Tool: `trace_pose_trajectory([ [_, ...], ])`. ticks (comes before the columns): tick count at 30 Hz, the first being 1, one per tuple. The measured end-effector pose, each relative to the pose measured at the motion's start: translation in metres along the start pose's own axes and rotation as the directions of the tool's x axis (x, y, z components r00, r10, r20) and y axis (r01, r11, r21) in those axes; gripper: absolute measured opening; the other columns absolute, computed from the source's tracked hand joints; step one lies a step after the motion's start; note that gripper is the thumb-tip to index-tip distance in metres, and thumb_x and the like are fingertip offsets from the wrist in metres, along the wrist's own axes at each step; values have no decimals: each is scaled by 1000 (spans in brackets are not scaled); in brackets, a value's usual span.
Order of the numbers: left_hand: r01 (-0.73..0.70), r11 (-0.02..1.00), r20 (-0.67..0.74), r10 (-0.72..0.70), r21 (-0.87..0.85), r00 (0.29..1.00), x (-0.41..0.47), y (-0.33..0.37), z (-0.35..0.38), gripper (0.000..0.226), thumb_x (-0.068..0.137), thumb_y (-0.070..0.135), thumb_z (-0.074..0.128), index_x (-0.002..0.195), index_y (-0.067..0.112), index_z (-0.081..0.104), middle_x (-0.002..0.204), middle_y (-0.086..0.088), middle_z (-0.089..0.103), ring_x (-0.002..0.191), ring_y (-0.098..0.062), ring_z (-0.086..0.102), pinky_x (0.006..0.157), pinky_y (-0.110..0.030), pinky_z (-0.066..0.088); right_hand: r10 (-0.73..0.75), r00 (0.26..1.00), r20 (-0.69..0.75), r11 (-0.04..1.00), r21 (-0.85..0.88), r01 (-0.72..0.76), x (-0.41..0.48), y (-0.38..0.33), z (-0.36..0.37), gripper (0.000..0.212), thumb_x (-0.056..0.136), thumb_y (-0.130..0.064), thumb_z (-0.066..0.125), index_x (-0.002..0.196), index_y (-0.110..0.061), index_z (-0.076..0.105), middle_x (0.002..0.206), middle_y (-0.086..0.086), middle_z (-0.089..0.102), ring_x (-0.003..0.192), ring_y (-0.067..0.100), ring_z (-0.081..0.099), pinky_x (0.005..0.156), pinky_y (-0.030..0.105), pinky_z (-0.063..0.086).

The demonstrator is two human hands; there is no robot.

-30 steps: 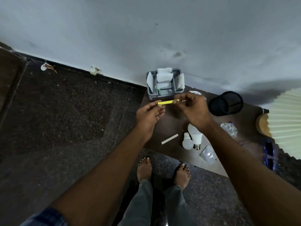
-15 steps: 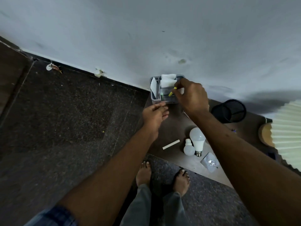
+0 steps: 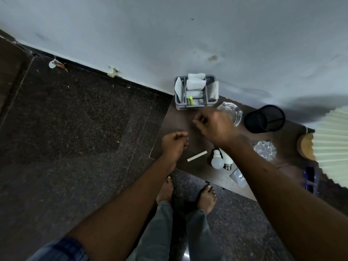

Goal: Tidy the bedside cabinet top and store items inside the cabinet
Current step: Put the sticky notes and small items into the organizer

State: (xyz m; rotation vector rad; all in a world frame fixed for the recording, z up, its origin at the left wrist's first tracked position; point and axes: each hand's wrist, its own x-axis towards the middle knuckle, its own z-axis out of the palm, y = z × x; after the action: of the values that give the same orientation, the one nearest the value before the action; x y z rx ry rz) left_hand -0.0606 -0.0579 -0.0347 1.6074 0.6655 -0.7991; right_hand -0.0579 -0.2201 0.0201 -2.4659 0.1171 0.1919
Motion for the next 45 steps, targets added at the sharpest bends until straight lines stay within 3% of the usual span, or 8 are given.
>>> trace_pose_trajectory([
  [4, -124, 951, -8, 131, 283, 991, -2, -20, -9, 11, 78, 16, 71, 80, 27, 74, 79, -1, 74, 76, -22, 71, 73, -33, 59, 25, 985, 171, 998, -64, -15, -39, 11, 22, 12, 89, -25, 69, 99, -19, 70, 98, 3, 70, 88, 22, 65, 76, 40, 55],
  [8, -274, 777, 90, 272, 566, 958, -12, -32, -18, 20, 83, 12, 67, 99, 18, 78, 99, -1, 78, 94, -14, 72, 89, -28, 55, 10, 958, 288, 988, -153, 36, -62, 15, 34, 13, 86, -26, 68, 96, -18, 68, 101, 4, 67, 99, 27, 62, 76, 40, 54],
  [23, -434, 382, 287, 384, 816, 878, -23, -49, -4, 19, 81, 23, 70, 97, 14, 69, 104, -11, 65, 98, -35, 64, 80, -40, 49, 11, 970, 244, 845, -520, 121, -70, 20, 58, 15, 66, -19, 82, 74, -15, 69, 80, 7, 67, 82, 31, 61, 66, 36, 49],
  [31, -404, 510, 208, 399, 759, 893, -12, -51, -6, 10, 80, 18, 69, 90, 17, 73, 97, -6, 72, 92, -27, 67, 82, -34, 52, 44, 981, 190, 830, -554, 70, -67, 33, 56, 11, 71, -24, 79, 75, -17, 72, 88, 8, 66, 90, 32, 58, 76, 39, 47],
  [35, -352, 683, 130, 356, 640, 926, -1, -44, -13, 6, 79, 18, 76, 85, 18, 75, 80, 6, 72, 73, -11, 66, 70, -11, 47, 50, 984, 171, 909, -417, 26, -62, 39, 45, 20, 87, -29, 67, 99, -12, 70, 107, 15, 65, 102, 36, 57, 88, 44, 45],
  [39, -214, 949, 131, 188, 232, 973, 0, -25, -17, 7, 87, 5, 72, 89, 13, 72, 75, -5, 67, 61, -10, 63, 64, -25, 60, 192, 976, 104, 980, 25, -196, -50, 36, 31, 14, 93, -23, 66, 102, -13, 71, 101, 6, 71, 93, 24, 66, 83, 40, 53],
  [42, -131, 991, 168, 124, 32, 978, -5, -8, -18, 7, 90, 5, 69, 95, 9, 72, 80, -6, 70, 68, -10, 65, 65, -18, 57, 389, 920, 52, 781, 511, -359, -39, 28, 23, 11, 89, -6, 73, 100, -7, 73, 90, 2, 73, 83, 12, 68, 83, 28, 56],
  [45, -108, 990, 183, 123, -86, 975, -9, 7, -13, 10, 90, 6, 69, 98, 10, 73, 87, -8, 72, 78, -15, 67, 72, -22, 58, 498, 865, 61, 534, 765, -361, -30, 19, 13, 17, 88, 5, 70, 105, 3, 70, 81, 4, 71, 71, 7, 67, 71, 19, 56],
])
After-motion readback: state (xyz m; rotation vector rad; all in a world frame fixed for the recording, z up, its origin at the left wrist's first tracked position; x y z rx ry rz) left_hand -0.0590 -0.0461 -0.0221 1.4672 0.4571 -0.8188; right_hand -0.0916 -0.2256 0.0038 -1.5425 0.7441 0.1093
